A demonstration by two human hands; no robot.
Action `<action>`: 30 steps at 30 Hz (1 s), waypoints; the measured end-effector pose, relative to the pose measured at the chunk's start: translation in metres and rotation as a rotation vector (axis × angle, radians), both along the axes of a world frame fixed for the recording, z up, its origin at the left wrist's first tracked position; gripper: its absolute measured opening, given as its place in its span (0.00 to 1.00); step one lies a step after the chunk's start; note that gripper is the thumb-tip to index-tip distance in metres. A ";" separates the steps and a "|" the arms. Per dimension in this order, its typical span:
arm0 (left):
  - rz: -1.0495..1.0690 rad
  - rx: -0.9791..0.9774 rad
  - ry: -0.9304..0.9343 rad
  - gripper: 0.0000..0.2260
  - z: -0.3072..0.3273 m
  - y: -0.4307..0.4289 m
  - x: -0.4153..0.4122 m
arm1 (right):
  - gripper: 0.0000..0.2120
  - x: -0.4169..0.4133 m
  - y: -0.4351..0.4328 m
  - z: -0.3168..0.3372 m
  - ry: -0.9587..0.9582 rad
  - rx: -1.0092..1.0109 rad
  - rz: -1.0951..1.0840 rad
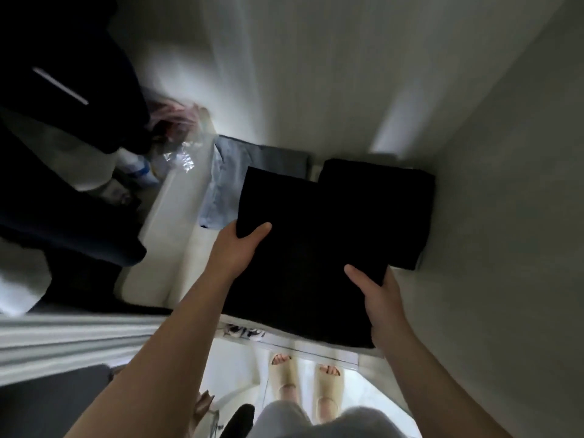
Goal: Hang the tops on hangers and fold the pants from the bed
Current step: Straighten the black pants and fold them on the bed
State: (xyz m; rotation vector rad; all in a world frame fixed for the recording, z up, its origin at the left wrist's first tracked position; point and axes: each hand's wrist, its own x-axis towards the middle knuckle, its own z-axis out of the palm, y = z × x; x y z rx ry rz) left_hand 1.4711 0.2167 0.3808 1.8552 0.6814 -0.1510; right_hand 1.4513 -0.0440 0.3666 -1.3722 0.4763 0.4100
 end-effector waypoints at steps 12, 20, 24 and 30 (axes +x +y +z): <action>0.129 0.186 -0.014 0.27 -0.068 0.118 0.149 | 0.26 0.163 0.127 -0.063 0.052 0.027 0.124; 0.040 0.433 0.103 0.42 -0.134 0.140 0.184 | 0.39 0.221 0.184 -0.105 0.149 -0.164 0.303; -0.057 0.813 -0.054 0.39 -0.142 0.114 0.153 | 0.51 0.201 0.171 -0.107 -0.174 -0.620 0.346; -0.242 0.949 -0.130 0.26 -0.171 0.061 0.075 | 0.42 0.129 0.153 -0.127 -0.822 -1.138 0.795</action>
